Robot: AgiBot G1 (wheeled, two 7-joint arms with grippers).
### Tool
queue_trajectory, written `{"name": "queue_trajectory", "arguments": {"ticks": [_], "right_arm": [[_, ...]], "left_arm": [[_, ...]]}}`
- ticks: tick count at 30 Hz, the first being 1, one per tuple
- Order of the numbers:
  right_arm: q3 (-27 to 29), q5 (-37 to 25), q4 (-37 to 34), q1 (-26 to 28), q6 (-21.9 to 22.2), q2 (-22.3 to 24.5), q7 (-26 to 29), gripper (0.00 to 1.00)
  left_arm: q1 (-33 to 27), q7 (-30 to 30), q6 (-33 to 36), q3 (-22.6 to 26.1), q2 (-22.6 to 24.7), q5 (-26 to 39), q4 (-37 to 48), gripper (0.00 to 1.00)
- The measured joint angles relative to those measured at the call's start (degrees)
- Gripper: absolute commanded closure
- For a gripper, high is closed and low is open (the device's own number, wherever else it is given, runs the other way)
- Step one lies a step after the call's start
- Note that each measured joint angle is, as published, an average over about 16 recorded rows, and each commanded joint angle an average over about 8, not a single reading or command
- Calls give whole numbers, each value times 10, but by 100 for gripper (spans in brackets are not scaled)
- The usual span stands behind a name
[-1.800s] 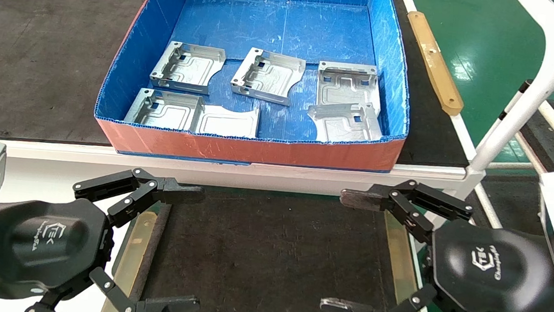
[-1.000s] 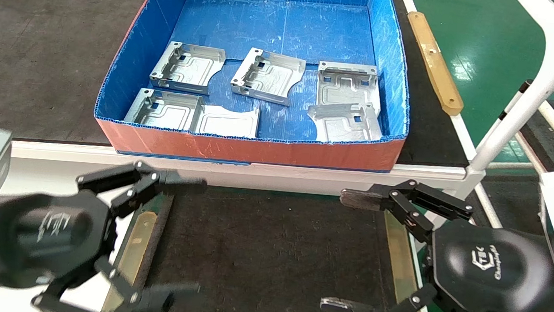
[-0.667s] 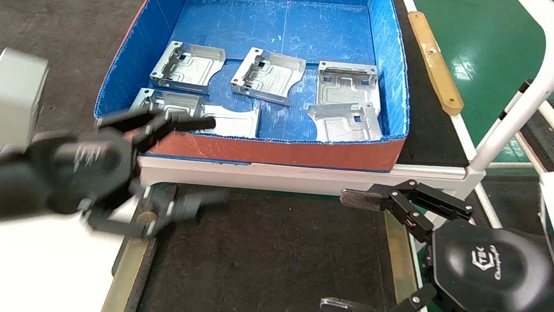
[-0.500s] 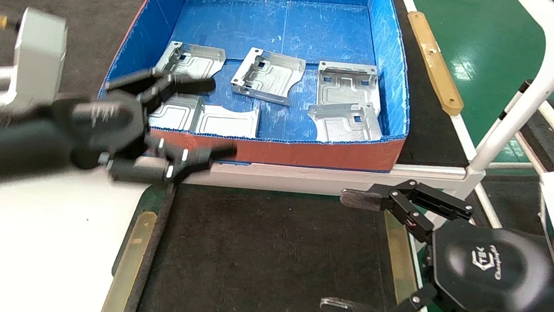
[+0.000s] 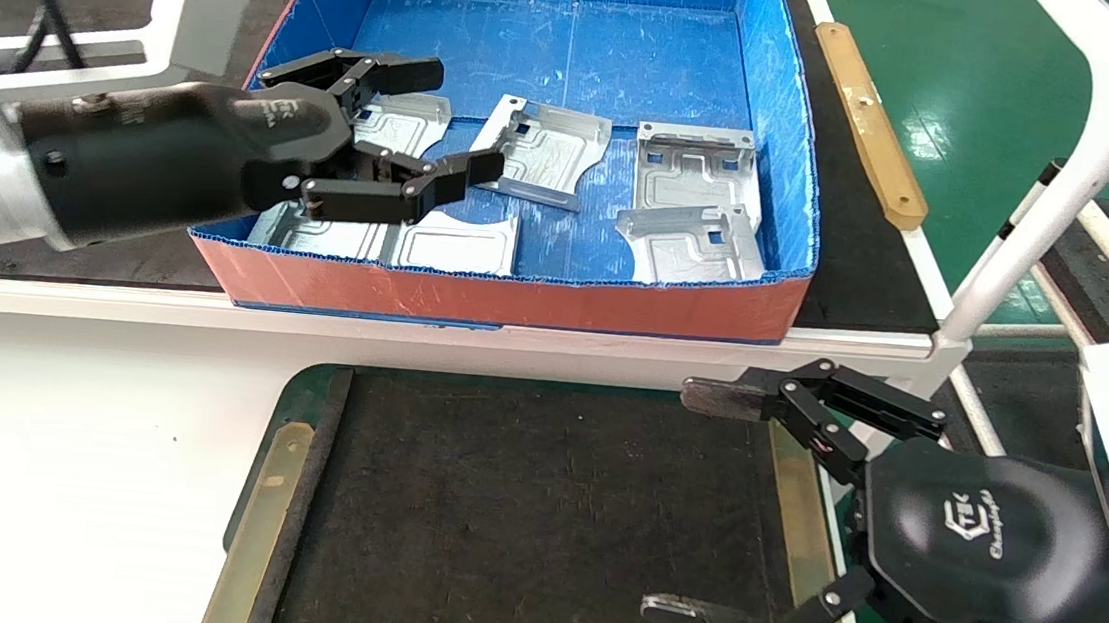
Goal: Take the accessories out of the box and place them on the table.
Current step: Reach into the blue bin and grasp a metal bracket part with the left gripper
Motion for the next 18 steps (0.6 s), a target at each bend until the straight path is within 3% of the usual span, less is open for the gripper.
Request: {"name": "queue_trajectory", "arguments": {"ticks": [18], "right_arm": [[0,0,0,0,0,0,0,0]], "left_arm": [[-65,85,-67,24,82,64,166,0]]}}
